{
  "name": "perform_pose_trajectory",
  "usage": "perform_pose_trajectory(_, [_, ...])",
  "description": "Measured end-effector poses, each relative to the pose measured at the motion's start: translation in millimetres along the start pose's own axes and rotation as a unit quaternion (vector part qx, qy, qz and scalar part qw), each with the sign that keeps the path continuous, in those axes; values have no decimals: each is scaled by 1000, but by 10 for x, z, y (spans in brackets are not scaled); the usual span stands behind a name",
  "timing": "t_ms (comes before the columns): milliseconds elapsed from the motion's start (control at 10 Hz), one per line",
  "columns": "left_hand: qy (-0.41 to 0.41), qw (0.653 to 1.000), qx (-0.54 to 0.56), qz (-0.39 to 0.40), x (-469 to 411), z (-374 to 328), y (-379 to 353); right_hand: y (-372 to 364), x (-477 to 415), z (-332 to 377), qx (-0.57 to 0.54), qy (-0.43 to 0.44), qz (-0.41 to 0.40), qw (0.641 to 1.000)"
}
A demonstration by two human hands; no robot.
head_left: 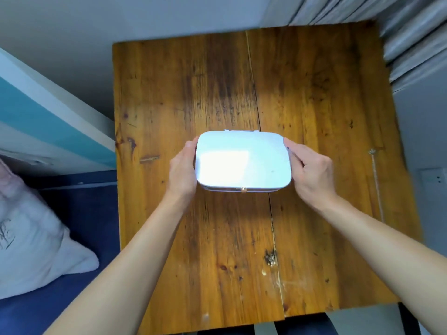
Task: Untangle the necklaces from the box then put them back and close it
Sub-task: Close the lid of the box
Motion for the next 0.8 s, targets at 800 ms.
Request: perform_pose_trajectory(800, [-126, 902, -402, -96, 72, 135, -114, -246, -231, 125, 14, -110, 75, 991])
Point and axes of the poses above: each hand's wrist, its own x-axis away from the middle knuckle, its own y-axis out of the back of the hand, z = x × y, the point moved 7 cm from there along -x, towards the middle knuckle, and after that the axes turned 15 degrees about -x, right-handed, at the moved point
